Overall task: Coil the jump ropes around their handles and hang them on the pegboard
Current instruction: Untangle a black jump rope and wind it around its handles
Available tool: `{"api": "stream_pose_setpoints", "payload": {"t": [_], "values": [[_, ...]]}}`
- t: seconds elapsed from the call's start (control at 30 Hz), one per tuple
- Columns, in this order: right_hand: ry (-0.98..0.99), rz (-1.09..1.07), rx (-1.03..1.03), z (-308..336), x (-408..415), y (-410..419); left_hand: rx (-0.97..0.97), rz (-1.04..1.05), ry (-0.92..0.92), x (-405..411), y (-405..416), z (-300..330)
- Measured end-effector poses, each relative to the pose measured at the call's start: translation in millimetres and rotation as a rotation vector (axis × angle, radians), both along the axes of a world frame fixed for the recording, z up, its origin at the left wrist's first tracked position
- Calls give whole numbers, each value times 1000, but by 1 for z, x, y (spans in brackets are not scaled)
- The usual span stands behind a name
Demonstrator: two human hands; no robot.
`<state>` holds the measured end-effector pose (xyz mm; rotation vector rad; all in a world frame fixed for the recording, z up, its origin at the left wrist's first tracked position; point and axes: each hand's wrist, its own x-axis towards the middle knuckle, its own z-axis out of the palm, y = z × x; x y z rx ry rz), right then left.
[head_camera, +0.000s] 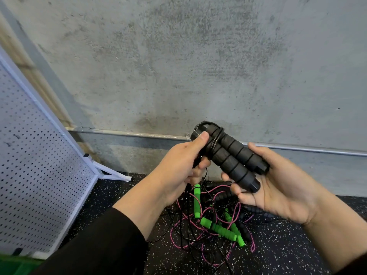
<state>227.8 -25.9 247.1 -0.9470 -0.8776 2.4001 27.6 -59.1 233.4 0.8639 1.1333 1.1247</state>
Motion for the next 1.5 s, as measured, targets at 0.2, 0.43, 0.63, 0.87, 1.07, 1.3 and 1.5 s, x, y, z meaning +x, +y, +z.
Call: {"api": "stream_pose_setpoints", "payload": {"t": [0.2,0.43,0.63,0.87,1.07,1.3,1.5], "values": [[-75,-149,286,-9,-5,4,-43,29,78,-6,2,-1],[-616,-302,845,-12,8,19,-187,-7,140,-9,3,-2],[-882,-178,1070,-18,1,14,-221,34,118,-4,5,-3],[-1014,-132,1231,-22,-7,8,-209,41,126,-2,6,-8],[-1082,-111,1441,-24,-10,3,-212,127,101,-1,4,-9],[-467,-365,690,-14,-9,6,-125,148,38,-4,5,-7],[-66,-7,9,-7,-2,4,-67,122,13,-5,4,-3]]}}
